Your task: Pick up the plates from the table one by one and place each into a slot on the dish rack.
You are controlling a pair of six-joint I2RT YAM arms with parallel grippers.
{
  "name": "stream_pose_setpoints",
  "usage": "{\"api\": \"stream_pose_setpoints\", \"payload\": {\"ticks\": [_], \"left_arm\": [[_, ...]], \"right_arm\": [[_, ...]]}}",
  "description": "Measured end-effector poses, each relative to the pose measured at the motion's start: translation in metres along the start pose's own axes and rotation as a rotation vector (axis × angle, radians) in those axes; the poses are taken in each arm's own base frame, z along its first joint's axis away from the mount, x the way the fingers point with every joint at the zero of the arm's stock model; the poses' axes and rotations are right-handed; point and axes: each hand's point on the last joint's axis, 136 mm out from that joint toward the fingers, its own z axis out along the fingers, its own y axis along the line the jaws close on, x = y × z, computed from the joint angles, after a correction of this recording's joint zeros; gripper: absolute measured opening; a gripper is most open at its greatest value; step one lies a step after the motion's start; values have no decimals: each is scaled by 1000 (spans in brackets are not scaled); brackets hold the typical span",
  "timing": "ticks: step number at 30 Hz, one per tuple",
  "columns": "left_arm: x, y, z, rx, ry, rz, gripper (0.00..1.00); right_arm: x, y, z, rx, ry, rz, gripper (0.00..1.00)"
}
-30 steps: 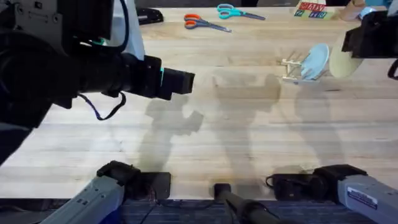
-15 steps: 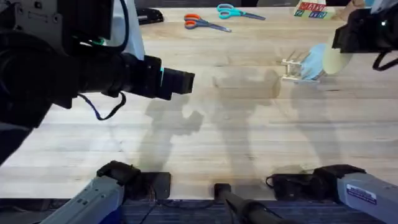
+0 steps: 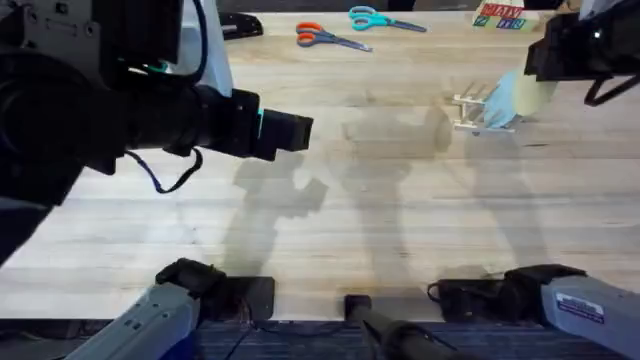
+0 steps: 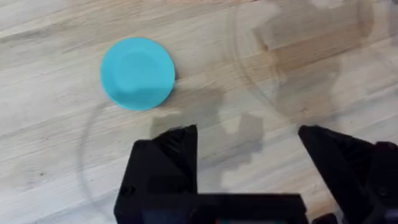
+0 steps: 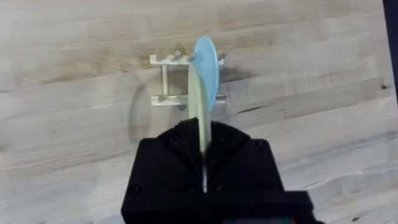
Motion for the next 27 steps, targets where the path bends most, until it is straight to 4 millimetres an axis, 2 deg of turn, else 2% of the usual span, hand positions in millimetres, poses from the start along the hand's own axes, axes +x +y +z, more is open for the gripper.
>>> {"api": "stream_pose_setpoints", "payload": {"ticks": [10, 27], "left_arm": [[0, 0, 0, 0, 0, 0, 993], [0, 0, 0, 0, 0, 0, 994]], "right_arm": [[-2, -8, 7, 19, 10, 8, 31], [-7, 0, 27, 22, 29, -69, 29]]}}
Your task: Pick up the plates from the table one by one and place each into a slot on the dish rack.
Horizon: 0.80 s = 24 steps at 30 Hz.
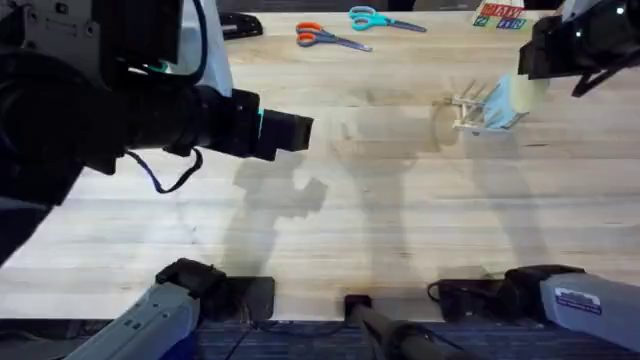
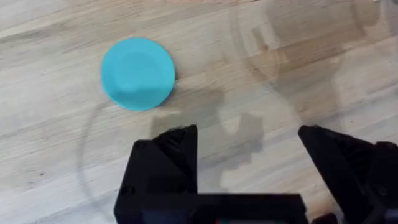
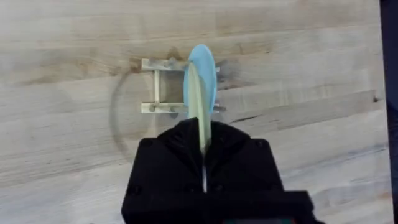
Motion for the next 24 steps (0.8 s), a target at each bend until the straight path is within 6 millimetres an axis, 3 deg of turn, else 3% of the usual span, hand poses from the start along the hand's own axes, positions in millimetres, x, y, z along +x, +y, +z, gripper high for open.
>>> {"api": "stream_pose_setpoints", "payload": {"ticks": [10, 24], "left_arm": [[0, 0, 0, 0, 0, 0, 993], [0, 0, 0, 0, 0, 0, 993]], "right_arm": [[-4, 0, 4, 1, -9, -4, 30], [1, 7, 26, 7, 54, -25, 30]]}}
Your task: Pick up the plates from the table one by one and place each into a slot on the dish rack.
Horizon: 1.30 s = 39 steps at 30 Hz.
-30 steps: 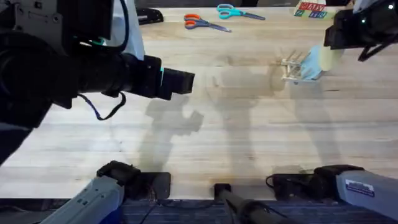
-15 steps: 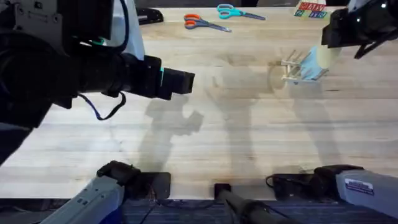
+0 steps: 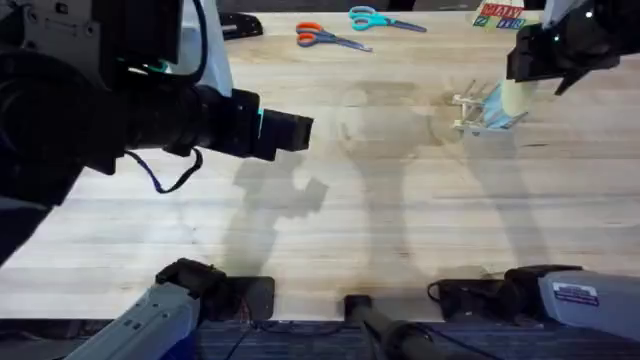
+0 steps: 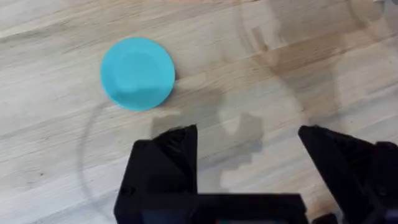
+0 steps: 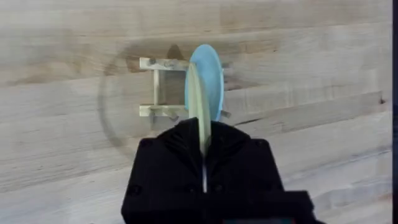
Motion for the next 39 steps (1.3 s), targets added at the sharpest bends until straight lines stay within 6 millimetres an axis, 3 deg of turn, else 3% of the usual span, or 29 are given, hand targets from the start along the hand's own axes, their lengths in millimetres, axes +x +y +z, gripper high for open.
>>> {"api": "stream_pose_setpoints", "payload": {"ticks": [39], "left_arm": [[0, 0, 0, 0, 0, 0, 994]], "right_arm": [[-8, -2, 17, -25, -1, 89, 30]]}}
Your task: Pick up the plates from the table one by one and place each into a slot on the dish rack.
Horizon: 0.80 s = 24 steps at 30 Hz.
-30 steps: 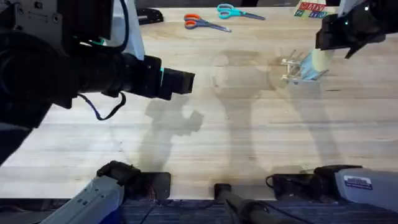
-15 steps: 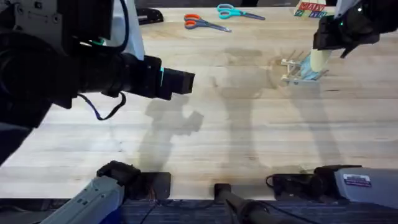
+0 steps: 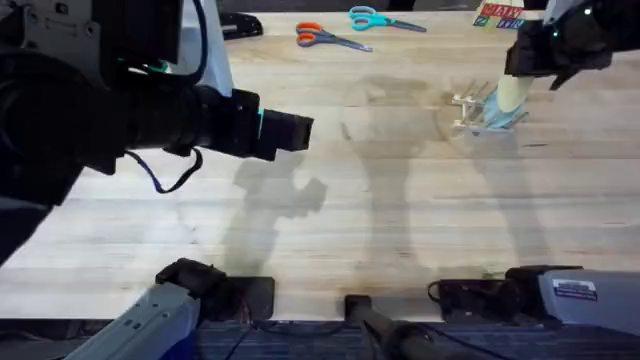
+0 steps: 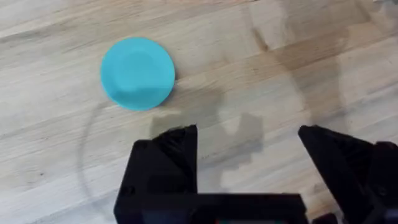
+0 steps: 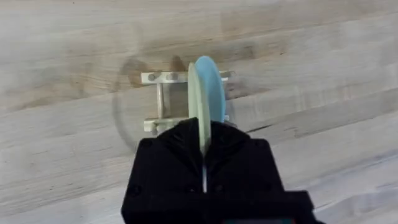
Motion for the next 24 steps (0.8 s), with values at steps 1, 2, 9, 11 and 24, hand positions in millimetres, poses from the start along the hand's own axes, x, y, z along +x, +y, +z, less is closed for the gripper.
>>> {"api": "stream_pose_setpoints", "payload": {"ticks": [1, 2, 9, 11, 24], "left_arm": [[0, 0, 0, 0, 1, 0, 994], [0, 0, 0, 0, 0, 0, 994], [0, 0, 0, 0, 0, 0, 993], [0, 0, 0, 0, 1, 0, 993], [0, 0, 0, 0, 0, 0, 995]], "right_arm": [[0, -1, 0, -1, 1, 4, 30], [0, -2, 1, 0, 2, 7, 30], [-4, -2, 1, -6, -13, 19, 30], [-4, -1, 2, -7, -13, 18, 30], [8, 12, 32, -24, 80, -10, 30]]}}
